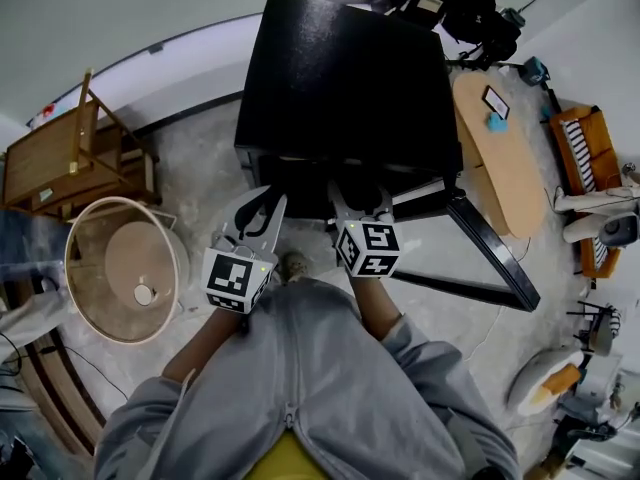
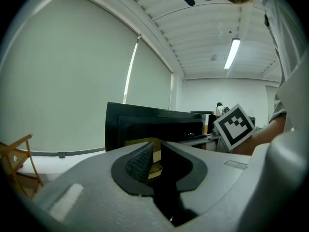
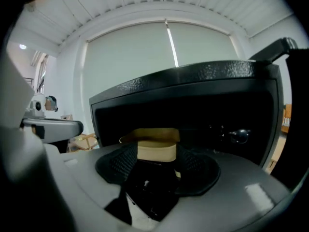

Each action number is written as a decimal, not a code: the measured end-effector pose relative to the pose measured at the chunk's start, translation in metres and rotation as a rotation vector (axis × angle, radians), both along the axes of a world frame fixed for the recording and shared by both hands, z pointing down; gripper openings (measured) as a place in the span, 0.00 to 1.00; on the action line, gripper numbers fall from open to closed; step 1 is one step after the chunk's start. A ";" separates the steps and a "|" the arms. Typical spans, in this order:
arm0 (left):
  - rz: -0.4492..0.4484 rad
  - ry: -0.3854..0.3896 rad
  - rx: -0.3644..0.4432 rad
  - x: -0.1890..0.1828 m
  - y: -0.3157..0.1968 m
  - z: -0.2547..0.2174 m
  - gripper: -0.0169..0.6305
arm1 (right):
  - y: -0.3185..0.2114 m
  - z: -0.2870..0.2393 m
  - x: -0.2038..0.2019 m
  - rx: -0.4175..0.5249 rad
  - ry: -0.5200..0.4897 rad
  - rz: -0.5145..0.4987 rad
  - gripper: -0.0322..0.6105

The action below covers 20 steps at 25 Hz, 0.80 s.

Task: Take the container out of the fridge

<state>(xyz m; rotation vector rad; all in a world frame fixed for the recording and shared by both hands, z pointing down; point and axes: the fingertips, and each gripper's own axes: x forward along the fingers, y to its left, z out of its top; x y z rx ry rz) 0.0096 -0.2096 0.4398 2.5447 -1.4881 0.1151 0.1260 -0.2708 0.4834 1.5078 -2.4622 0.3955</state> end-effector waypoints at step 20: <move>-0.098 -0.012 -0.001 -0.013 -0.001 -0.001 0.11 | -0.038 0.038 -0.026 -0.019 0.060 -0.126 0.75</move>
